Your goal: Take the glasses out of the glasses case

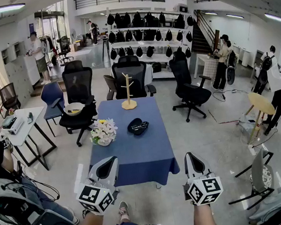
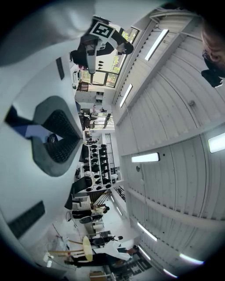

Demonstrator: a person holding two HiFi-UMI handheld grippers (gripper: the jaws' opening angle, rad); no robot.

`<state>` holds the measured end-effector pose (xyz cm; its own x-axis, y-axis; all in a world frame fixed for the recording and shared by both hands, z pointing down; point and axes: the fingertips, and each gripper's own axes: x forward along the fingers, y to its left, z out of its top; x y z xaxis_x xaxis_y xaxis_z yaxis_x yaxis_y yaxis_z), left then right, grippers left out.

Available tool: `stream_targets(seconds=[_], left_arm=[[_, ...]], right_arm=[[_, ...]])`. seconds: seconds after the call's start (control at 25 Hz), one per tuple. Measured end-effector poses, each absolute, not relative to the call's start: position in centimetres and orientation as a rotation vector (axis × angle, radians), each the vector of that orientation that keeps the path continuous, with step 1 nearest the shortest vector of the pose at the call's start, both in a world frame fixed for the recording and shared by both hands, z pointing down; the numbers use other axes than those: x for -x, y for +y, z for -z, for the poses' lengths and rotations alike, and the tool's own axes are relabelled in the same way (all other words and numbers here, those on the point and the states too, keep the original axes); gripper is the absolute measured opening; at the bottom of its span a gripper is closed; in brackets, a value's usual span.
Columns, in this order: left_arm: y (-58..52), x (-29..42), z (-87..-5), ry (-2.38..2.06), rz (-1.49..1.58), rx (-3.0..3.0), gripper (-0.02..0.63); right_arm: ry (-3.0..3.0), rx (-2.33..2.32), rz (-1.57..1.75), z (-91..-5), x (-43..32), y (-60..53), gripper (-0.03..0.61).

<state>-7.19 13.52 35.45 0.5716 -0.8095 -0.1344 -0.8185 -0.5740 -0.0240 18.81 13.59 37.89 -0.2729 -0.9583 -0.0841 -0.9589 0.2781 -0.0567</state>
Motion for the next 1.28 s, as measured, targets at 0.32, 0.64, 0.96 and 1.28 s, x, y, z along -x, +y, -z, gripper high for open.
stream_targets(seconds=[0.32,0.64,0.96,1.28], left_arm=[[13.0,7.2,-36.3,1.417,-0.149,2.71,0.015],[14.1,7.3,-36.0,1.427,-0.141,2.71,0.015],[14.0,8.1,-36.3,1.446,-0.111,2.712,0.015],[12.2,8.4,-36.2,1.479,-0.134,2.71,0.015]], right_arm=[[2.432,1.838,0.016,-39.1,-19.2,13.0,0.0],[2.418,1.798,0.0,-38.1,-18.7,14.1,0.0],[2.456,1.738,-0.003,-37.9,-18.0,14.3,-0.001],[2.473,1.751,-0.005,-37.7,-17.8,12.8,0.0]])
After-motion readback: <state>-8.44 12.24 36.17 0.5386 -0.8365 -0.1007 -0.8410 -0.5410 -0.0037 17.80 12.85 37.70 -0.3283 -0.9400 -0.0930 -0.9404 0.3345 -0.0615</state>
